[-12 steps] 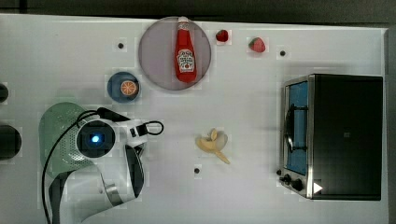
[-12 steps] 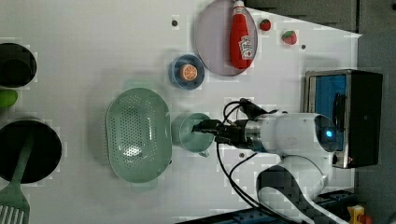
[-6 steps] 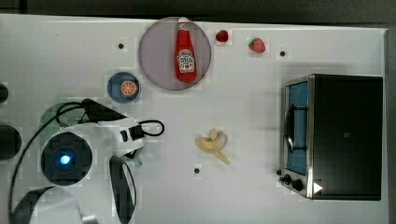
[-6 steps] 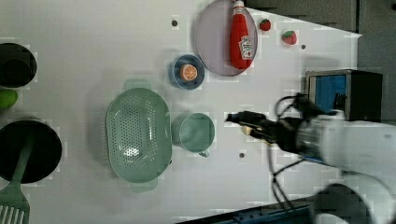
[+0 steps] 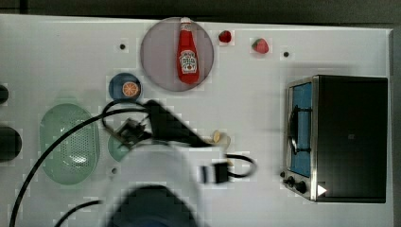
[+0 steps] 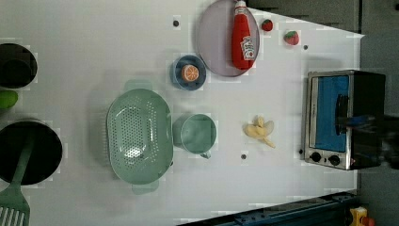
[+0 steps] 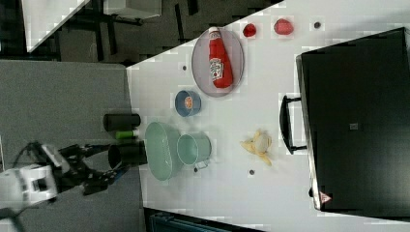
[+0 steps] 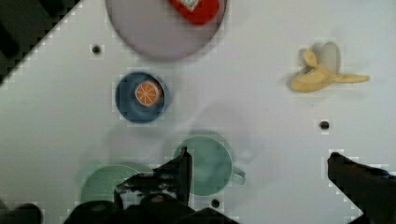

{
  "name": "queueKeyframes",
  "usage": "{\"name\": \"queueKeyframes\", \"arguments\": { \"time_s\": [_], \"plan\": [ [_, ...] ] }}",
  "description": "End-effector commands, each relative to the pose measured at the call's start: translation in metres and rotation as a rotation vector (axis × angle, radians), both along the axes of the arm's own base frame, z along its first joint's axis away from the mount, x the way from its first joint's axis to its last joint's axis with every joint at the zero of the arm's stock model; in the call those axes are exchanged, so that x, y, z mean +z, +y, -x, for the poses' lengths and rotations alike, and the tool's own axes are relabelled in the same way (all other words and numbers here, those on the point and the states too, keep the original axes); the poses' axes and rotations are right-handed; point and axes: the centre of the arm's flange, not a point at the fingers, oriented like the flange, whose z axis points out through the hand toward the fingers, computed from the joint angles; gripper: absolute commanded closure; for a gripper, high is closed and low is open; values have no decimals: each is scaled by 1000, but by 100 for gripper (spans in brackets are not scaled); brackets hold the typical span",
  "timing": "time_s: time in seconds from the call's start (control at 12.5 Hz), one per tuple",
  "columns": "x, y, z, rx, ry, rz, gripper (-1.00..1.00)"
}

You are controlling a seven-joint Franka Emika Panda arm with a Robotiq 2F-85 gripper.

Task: Pick Banana and place it in mug.

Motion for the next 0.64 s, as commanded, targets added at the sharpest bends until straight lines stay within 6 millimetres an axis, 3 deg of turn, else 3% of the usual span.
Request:
{"name": "queueKeyframes", "arguments": {
  "time_s": [0.08,0.24,0.64],
  "plan": [
    [11,-59,-10,-64,40,58,-100],
    [23,-91,-8,-44,29,162,-100],
    [15,-88,-3,-131,104,131,-100]
  ]
}}
